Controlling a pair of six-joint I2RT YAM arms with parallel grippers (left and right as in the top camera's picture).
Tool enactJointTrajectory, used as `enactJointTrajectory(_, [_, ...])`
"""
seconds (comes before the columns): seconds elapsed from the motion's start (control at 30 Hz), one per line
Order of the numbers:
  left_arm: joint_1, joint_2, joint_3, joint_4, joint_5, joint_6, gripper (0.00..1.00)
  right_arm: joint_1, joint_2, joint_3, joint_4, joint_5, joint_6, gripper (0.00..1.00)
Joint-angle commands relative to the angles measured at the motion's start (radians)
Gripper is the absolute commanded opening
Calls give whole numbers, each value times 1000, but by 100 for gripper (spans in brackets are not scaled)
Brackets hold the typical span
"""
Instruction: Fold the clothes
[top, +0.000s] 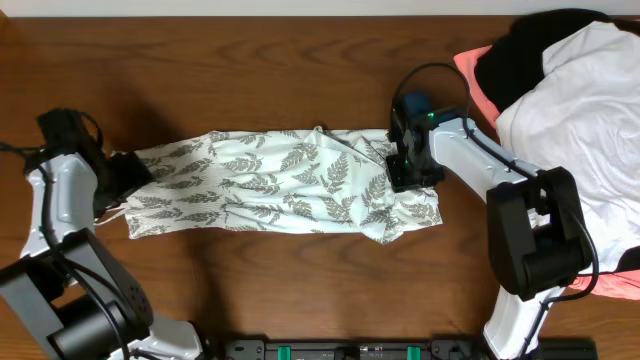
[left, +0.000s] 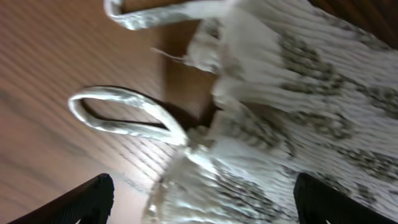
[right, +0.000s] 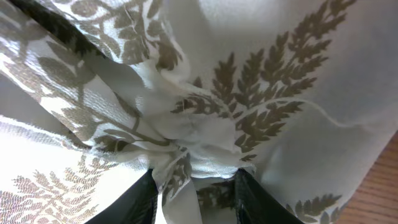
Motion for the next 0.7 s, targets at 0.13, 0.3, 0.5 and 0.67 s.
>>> enactJointTrajectory(0.13, [18, 83, 0, 16, 64, -6, 93, -3, 69, -51, -7, 63, 18, 40])
enactJointTrajectory(0.3, [18, 181, 0, 21, 81, -4, 93, -3, 69, -51, -15, 63, 18, 40])
enactJointTrajectory(0.5, [18, 241, 0, 25, 133, -4, 93, -3, 69, -51, -17, 63, 18, 40])
enactJointTrajectory(0.67, [18, 241, 1, 48, 216, -3, 66, -3, 69, -51, -18, 63, 18, 40])
